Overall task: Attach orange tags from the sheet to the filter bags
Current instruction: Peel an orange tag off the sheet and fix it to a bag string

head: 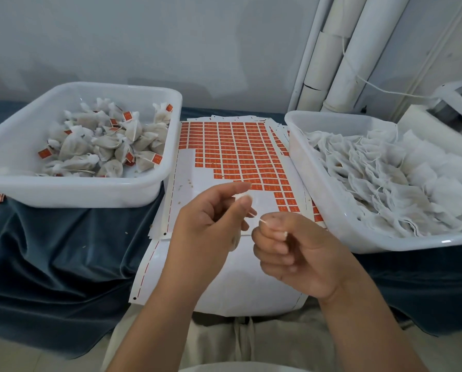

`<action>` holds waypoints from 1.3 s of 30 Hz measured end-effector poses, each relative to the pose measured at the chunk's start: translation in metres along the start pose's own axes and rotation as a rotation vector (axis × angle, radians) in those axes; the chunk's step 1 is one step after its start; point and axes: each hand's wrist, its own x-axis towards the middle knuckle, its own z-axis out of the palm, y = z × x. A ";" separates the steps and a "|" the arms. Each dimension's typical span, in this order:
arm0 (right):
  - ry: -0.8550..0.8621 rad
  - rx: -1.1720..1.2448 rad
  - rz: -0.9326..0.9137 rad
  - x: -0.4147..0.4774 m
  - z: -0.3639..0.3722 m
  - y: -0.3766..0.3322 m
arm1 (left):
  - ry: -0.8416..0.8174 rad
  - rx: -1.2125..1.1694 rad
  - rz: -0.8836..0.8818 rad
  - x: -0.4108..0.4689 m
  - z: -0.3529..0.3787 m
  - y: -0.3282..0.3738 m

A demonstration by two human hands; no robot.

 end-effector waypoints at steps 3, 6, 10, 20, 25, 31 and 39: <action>-0.177 0.308 0.046 -0.003 -0.004 -0.006 | -0.135 -0.073 -0.033 0.001 -0.004 0.000; -0.182 0.365 0.006 -0.008 -0.004 -0.011 | -0.160 -0.053 0.010 0.000 -0.004 0.000; 0.103 0.014 -0.203 -0.016 -0.001 -0.011 | -0.111 0.072 0.166 -0.007 0.003 0.002; 0.160 0.257 -0.472 -0.010 0.010 0.004 | -0.128 -0.244 0.033 -0.007 0.016 -0.001; 0.453 0.169 -0.515 -0.008 -0.002 -0.004 | 0.029 0.587 0.078 0.018 0.001 -0.036; 0.763 -0.059 -0.285 0.005 -0.018 0.008 | -0.187 1.218 -0.039 0.032 0.001 -0.059; 0.825 -1.168 -0.042 0.011 -0.051 0.020 | 0.021 1.223 -0.038 0.024 0.000 -0.056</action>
